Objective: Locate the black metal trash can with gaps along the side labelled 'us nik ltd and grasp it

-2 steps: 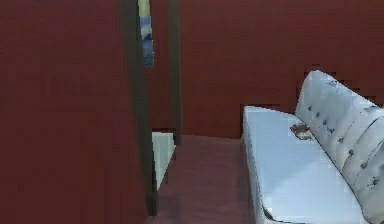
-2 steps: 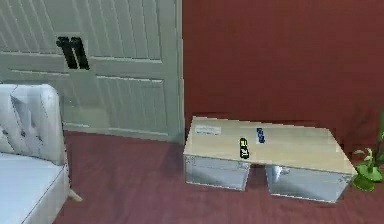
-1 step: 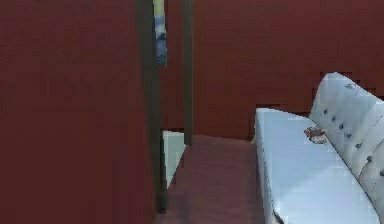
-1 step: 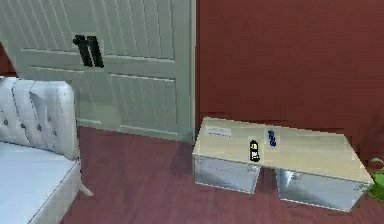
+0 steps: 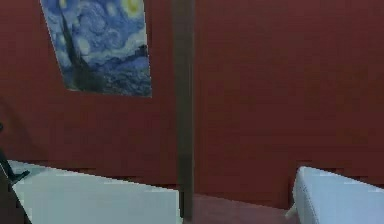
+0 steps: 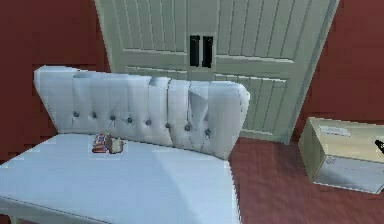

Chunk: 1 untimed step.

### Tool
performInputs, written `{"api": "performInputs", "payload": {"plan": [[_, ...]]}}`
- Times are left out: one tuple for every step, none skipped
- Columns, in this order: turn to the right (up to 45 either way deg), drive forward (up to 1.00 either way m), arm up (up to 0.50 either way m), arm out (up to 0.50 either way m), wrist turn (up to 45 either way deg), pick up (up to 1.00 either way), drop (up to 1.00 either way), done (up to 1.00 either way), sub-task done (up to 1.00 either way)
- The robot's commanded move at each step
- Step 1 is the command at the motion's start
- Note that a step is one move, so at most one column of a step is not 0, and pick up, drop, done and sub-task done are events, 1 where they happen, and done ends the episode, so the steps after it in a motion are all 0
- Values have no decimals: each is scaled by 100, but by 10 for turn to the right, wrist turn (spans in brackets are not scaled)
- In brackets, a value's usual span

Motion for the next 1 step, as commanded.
{"api": "performInputs", "payload": {"plan": [[0,25,0,0,0,0,0,0,0]]}}
